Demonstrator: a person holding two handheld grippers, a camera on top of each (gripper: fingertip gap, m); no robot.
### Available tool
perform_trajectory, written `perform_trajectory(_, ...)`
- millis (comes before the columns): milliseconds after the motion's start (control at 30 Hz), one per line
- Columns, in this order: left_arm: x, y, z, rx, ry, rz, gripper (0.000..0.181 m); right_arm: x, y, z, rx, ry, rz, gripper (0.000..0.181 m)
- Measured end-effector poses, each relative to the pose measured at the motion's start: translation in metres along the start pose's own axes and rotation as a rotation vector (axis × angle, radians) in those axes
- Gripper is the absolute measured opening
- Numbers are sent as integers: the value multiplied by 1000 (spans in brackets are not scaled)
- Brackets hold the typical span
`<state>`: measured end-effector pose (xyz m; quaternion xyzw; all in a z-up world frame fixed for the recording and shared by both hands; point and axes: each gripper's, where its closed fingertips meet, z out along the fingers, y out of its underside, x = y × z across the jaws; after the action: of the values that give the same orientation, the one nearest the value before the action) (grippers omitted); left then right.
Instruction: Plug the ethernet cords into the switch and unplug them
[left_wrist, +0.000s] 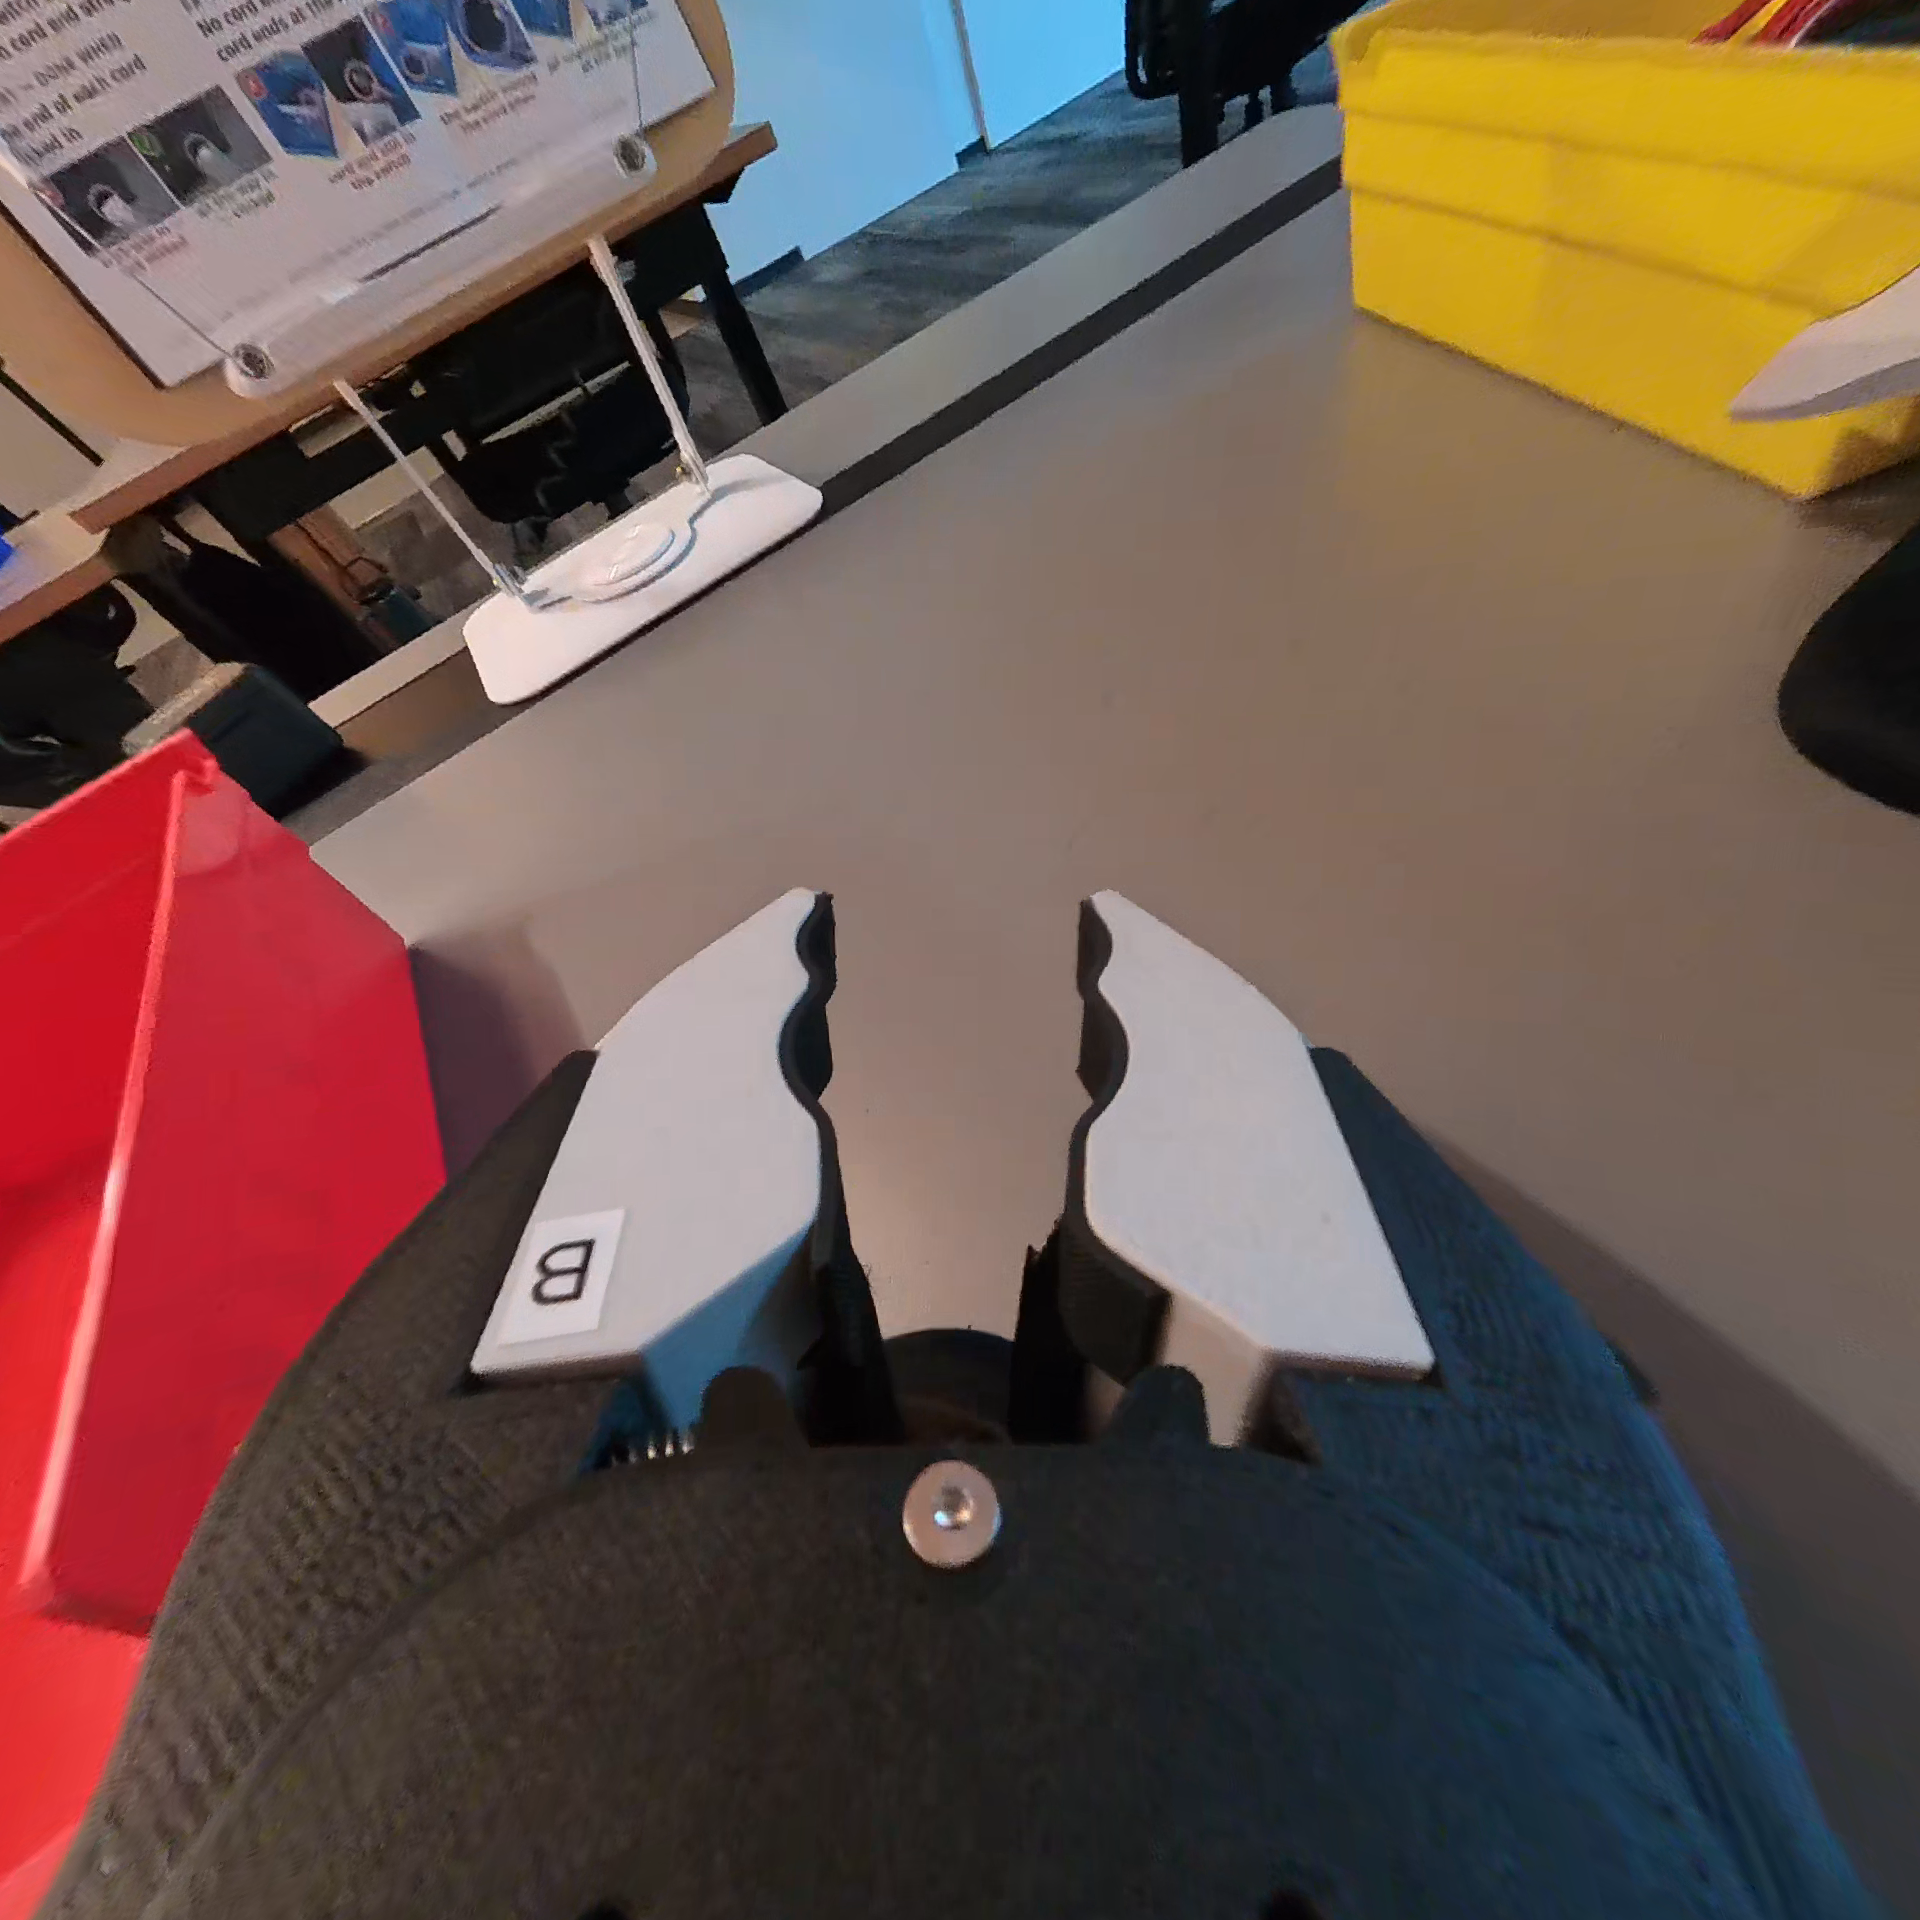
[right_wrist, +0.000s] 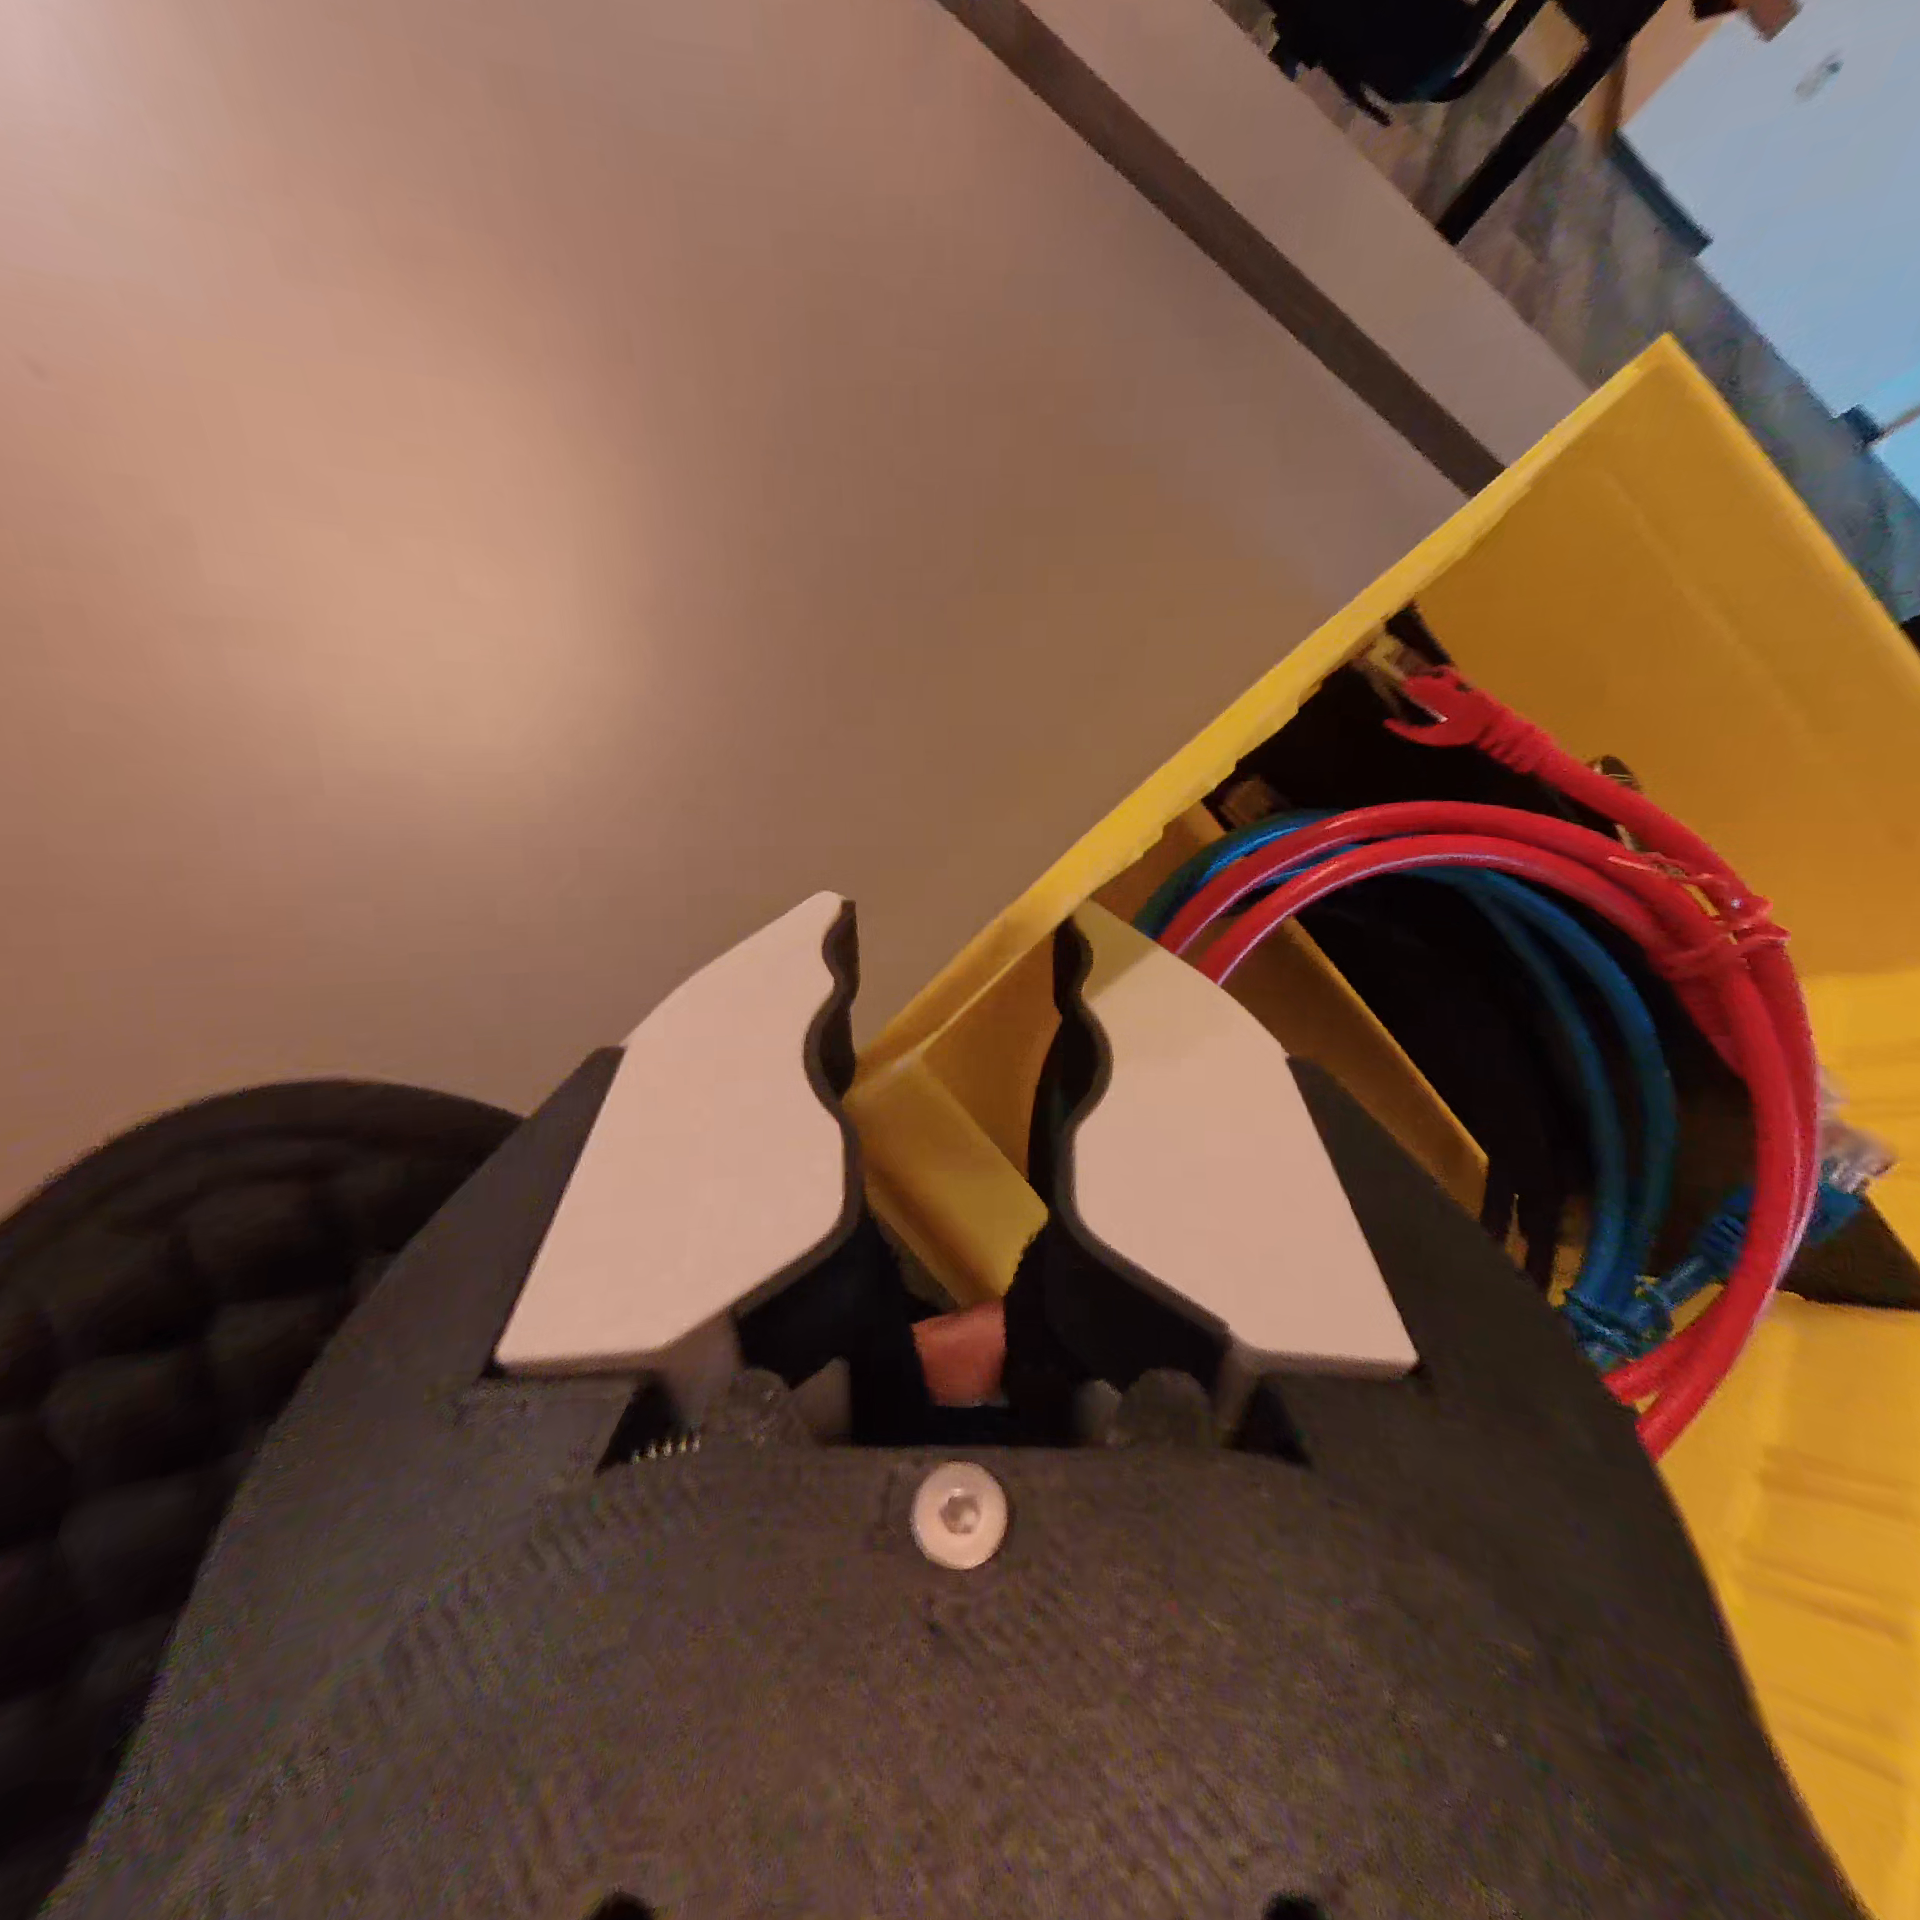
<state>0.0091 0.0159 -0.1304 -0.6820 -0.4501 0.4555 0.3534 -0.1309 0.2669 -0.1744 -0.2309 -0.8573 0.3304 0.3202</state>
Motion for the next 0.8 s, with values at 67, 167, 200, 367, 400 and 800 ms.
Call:
perform_trajectory(67,-1,-7,-5,31,15,-13,45,-7,-6,4,-8,-18,-13,37)
perform_trajectory(167,-7,-16,-16,70,19,-38,49,-21,-18,11,-4,-44,-57,38)
perform_trajectory(200,-10,-17,-19,62,17,-43,51,-28,-23,13,1,-60,-68,39)
perform_trajectory(367,-37,-2,-32,-58,-4,-111,96,-68,-56,24,39,-148,-111,43)
perform_trajectory(400,-46,-1,-38,-59,-16,-130,103,-78,-62,26,46,-163,-125,43)
perform_trajectory(800,-206,81,-128,-91,-387,-433,96,-216,-148,34,158,-445,-291,52)
